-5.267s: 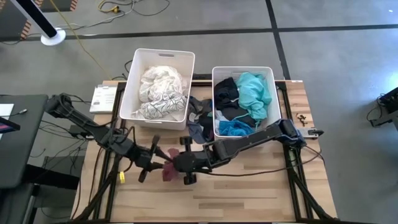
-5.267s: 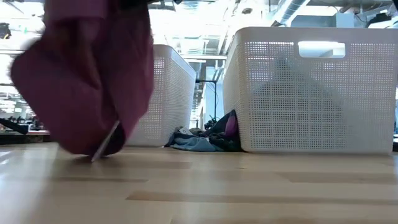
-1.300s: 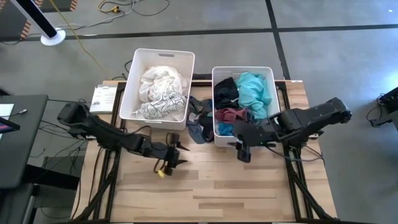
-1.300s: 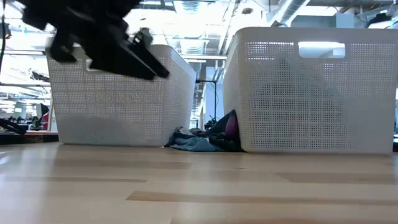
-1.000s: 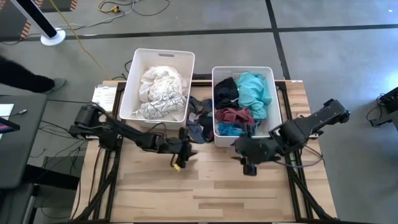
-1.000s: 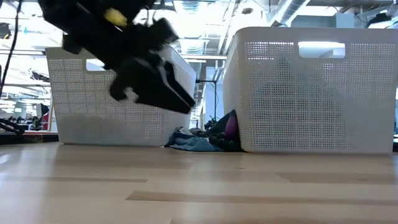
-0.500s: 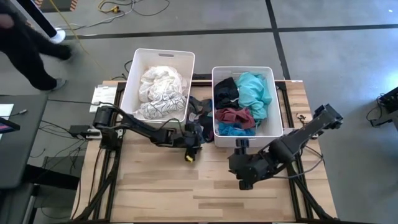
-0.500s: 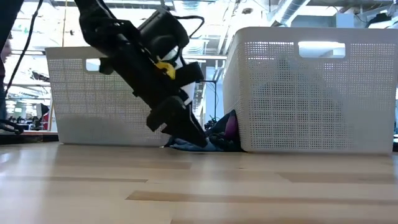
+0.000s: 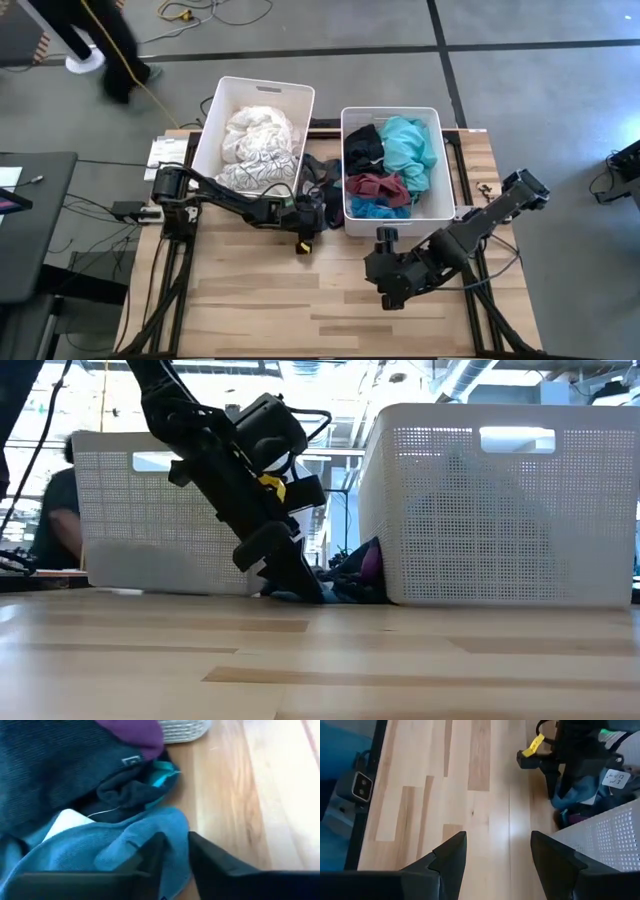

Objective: Sort clothes
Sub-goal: Put the blue sock into the right white laundry bin

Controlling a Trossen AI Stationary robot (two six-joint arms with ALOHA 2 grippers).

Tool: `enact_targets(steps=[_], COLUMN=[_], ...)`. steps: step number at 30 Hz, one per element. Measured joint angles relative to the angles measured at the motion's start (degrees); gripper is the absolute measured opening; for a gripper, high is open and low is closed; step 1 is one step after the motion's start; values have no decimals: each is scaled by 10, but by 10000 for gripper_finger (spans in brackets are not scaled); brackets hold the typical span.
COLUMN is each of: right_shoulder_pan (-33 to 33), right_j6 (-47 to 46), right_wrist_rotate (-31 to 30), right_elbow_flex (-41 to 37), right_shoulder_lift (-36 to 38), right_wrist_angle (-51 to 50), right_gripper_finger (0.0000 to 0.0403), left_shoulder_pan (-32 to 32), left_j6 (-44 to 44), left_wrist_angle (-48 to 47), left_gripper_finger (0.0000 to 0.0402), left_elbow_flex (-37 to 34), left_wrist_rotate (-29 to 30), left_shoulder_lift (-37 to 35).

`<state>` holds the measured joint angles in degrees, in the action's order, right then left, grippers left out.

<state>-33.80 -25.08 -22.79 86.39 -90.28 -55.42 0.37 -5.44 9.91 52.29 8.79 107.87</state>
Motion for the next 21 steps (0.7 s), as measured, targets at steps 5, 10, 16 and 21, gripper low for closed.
enact_targets(steps=[5,10,16,21], right_shoulder_pan=[-1,-12,-27,-25], right_j6=[0,-2,-4,1], right_wrist_rotate=[0,0,-1,-5], right_elbow_flex=[0,0,-4,-14], right_shoulder_lift=[0,0,-6,-39], right_wrist_angle=[27,45,76,89], right_gripper_finger=[232,232,232,232], left_shoulder_pan=[-19,-42,-80,-111], left_j6=[-17,-20,-23,-31], left_wrist_angle=[9,9,0,-30], left_gripper_finger=[10,4,2,1], left_elbow_flex=[0,-1,-3,-3], left_wrist_rotate=[-4,-1,-15,-4], left_shoulder_lift=[7,1,-44,-110])
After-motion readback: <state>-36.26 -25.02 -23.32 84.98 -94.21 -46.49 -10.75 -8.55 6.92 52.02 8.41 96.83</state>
